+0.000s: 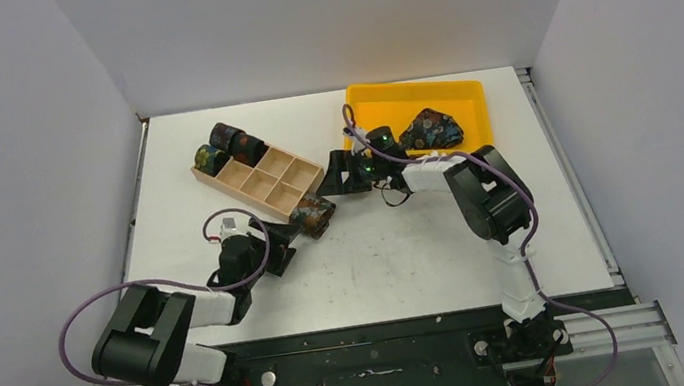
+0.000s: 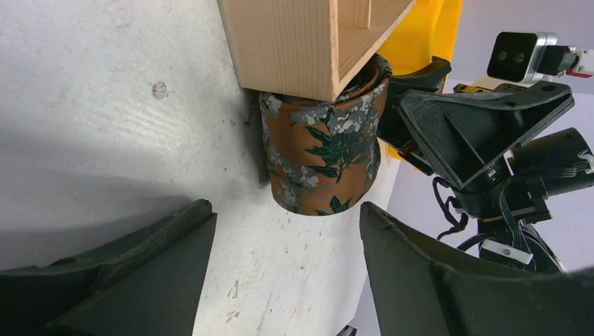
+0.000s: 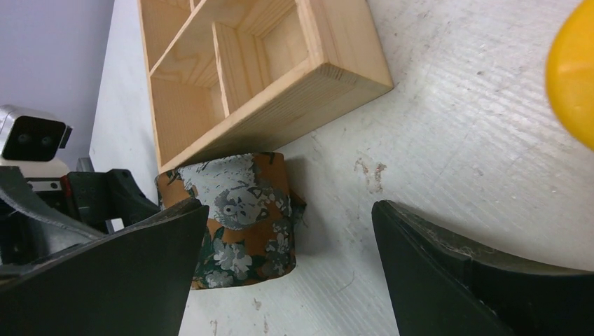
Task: Roll the ties
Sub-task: Pick up the tie at the center of the board.
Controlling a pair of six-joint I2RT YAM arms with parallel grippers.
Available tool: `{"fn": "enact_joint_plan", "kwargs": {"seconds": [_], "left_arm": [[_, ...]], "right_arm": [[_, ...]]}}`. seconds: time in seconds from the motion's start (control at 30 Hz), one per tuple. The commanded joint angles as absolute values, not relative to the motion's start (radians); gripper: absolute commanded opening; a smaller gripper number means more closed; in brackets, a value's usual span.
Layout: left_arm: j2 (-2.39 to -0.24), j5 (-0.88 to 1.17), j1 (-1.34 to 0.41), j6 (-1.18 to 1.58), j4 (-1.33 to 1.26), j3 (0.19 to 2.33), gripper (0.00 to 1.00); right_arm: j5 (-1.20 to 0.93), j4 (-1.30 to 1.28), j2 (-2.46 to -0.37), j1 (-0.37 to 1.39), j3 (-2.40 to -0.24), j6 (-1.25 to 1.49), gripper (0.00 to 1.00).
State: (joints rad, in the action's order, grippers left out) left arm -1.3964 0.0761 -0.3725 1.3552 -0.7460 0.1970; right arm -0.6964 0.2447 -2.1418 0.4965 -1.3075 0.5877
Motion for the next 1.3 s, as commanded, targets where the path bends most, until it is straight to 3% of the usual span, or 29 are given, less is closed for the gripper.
{"fn": "enact_joint_plan", "kwargs": {"seconds": [0.0, 0.23, 0.7, 1.27], "left_arm": [[-1.462, 0.093, -0.378, 1.368, -0.903, 0.243, 0.70], [-1.516, 0.107, -0.377, 1.360, -0.957, 0.244, 0.61], [-1.457, 0.130, -0.360, 1.336, -0.903, 0.210, 0.59], [-1.494, 0.148, -0.351, 1.308, -0.883, 0.240, 0.50]], "right_arm": [[-0.751, 0.173, -2.173, 0.509, -1.339, 0.579, 0.92], [-0.724, -0.025, -2.183, 0.535, -1.391, 0.506, 0.92], [-0.674, -0.190, -2.265, 0.577, -1.551, 0.364, 0.93], [-0.840, -0.066, -2.254, 0.586, -1.453, 0.463, 0.89]]}}
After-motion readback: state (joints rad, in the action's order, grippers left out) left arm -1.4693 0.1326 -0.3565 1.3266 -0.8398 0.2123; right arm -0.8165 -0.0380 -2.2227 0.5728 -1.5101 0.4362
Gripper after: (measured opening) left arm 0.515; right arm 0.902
